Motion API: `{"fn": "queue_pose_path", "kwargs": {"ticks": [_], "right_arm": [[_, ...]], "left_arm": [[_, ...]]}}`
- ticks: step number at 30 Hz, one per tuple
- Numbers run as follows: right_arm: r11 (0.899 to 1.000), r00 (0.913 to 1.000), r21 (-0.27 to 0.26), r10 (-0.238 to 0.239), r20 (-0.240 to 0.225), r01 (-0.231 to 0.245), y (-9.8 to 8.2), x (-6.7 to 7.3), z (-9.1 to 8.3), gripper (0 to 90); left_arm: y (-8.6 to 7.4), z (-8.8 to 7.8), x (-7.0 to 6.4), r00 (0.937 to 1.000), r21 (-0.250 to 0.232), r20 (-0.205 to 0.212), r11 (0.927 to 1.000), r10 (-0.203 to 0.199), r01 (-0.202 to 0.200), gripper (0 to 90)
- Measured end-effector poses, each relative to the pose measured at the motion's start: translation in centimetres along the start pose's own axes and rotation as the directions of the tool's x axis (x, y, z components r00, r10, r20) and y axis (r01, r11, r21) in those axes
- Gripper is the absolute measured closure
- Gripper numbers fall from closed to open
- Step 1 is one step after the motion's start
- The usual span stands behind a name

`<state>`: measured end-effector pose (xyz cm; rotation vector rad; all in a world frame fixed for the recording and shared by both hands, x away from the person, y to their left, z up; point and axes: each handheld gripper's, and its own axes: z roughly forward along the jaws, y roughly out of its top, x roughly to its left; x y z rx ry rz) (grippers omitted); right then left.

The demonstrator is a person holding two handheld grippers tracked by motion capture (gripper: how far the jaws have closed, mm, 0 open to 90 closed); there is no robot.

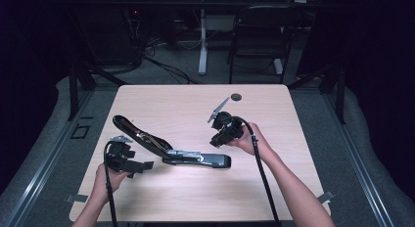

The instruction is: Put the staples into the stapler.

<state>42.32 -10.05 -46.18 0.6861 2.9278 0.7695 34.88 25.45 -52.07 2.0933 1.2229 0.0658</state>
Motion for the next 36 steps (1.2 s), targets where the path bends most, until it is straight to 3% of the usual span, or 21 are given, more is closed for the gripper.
{"fn": "queue_pose_path", "kwargs": {"ticks": [36], "right_arm": [[0.995, 0.9914, 0.011, -0.099, -0.085, 0.101, 3.4, 1.5, 3.8, 78.4]], "left_arm": [[0.1, 0.1, 0.2, 1.0, 0.006, 0.01, 1.0, 0.002, -0.002, 0.4]]}}
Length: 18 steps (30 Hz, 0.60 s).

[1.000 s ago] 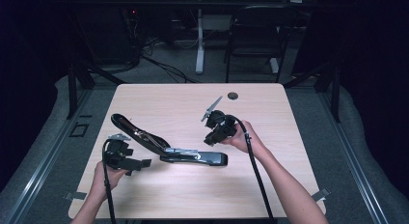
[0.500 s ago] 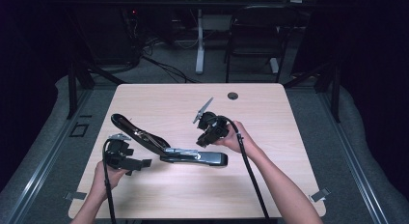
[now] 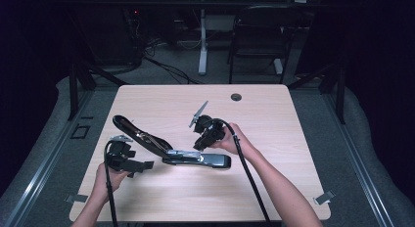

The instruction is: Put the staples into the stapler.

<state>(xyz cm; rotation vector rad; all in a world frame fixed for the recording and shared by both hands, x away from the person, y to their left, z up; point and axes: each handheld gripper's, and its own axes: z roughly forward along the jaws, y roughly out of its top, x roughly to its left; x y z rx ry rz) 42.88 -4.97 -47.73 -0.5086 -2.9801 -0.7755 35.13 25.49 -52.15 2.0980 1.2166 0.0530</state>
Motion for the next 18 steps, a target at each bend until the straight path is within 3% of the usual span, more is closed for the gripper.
{"fn": "queue_pose_path", "kwargs": {"ticks": [18], "right_arm": [[0.998, 0.9984, 0.038, -0.054, -0.016, 0.055, 0.7, 0.0, 2.1, 78.3]], "left_arm": [[0.0, 0.0, 0.0, 1.0, -0.001, 0.001, 1.0, 0.001, -0.001, 0.4]]}}
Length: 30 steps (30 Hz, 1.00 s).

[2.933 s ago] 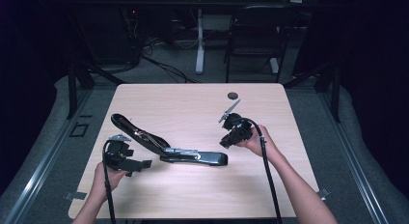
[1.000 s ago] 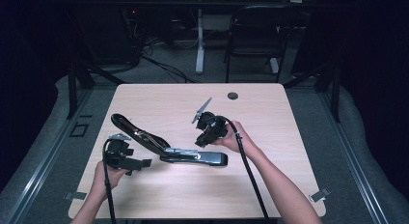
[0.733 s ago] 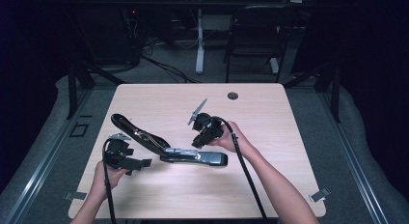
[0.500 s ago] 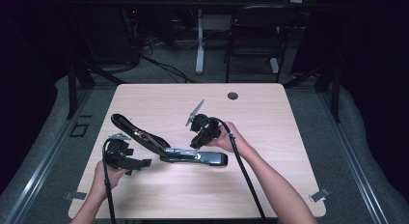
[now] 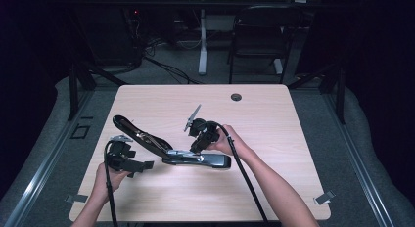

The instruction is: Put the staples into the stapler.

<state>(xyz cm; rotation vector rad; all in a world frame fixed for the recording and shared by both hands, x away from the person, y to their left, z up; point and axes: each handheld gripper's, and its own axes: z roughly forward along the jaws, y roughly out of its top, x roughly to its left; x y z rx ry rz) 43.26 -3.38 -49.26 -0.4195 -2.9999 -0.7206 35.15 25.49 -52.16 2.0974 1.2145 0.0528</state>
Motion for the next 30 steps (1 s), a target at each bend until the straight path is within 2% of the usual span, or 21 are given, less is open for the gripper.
{"fn": "queue_pose_path", "kwargs": {"ticks": [30], "right_arm": [[0.996, 0.9973, 0.049, -0.073, 0.011, 0.072, 0.2, 0.2, 1.1, 78.2]], "left_arm": [[-0.1, 0.0, 0.0, 1.0, 0.004, 0.0, 1.0, -0.003, 0.003, 0.4]]}}
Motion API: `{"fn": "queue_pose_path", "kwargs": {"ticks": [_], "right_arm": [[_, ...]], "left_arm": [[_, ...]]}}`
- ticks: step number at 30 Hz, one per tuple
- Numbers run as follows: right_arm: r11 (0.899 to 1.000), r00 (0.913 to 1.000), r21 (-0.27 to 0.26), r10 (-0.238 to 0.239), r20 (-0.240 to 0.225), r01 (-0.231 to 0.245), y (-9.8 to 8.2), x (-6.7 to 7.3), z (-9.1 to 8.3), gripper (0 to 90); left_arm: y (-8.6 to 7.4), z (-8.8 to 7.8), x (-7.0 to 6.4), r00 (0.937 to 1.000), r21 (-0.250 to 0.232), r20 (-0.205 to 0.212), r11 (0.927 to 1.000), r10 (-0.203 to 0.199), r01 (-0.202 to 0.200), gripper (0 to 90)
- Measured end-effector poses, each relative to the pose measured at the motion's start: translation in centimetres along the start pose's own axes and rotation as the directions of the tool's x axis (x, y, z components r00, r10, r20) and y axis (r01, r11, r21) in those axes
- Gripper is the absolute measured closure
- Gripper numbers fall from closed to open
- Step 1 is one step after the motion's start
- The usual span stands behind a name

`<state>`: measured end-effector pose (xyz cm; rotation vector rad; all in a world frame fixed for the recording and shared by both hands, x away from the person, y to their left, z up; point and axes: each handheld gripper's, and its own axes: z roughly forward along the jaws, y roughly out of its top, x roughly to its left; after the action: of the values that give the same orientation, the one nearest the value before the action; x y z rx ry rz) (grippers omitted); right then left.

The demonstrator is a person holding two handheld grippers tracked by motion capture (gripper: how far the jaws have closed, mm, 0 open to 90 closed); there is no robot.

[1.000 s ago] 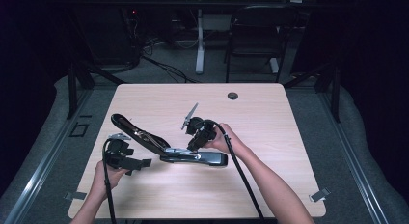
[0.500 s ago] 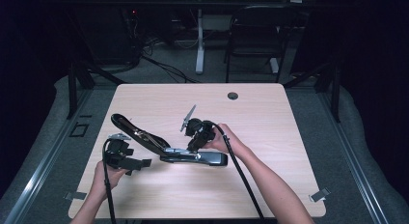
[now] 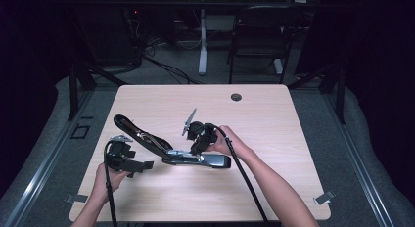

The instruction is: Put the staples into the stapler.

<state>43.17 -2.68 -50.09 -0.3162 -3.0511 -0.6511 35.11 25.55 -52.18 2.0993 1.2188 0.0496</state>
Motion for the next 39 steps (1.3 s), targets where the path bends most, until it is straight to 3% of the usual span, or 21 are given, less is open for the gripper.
{"fn": "queue_pose_path", "kwargs": {"ticks": [14, 22, 39], "right_arm": [[0.998, 0.9992, 0.045, -0.036, 0.019, 0.035, 0.37, 0.22, 0.42, 78.2], [0.999, 0.9995, 0.034, -0.032, 0.008, 0.031, 0.35, 0.12, 0.54, 78.1], [0.993, 0.9959, 0.081, -0.084, 0.034, 0.081, 0.81, 0.56, 0.81, 77.8]], "left_arm": [[0.0, 0.04, 0.01, 1.0, 0.003, 0.0, 1.0, 0.001, -0.001, 0.4], [0.0, 0.07, 0.05, 1.0, 0.004, 0.0, 1.0, 0.001, -0.001, 0.4], [-0.01, 0.11, 0.04, 1.0, 0.009, -0.001, 1.0, 0.002, -0.002, 0.4]]}}
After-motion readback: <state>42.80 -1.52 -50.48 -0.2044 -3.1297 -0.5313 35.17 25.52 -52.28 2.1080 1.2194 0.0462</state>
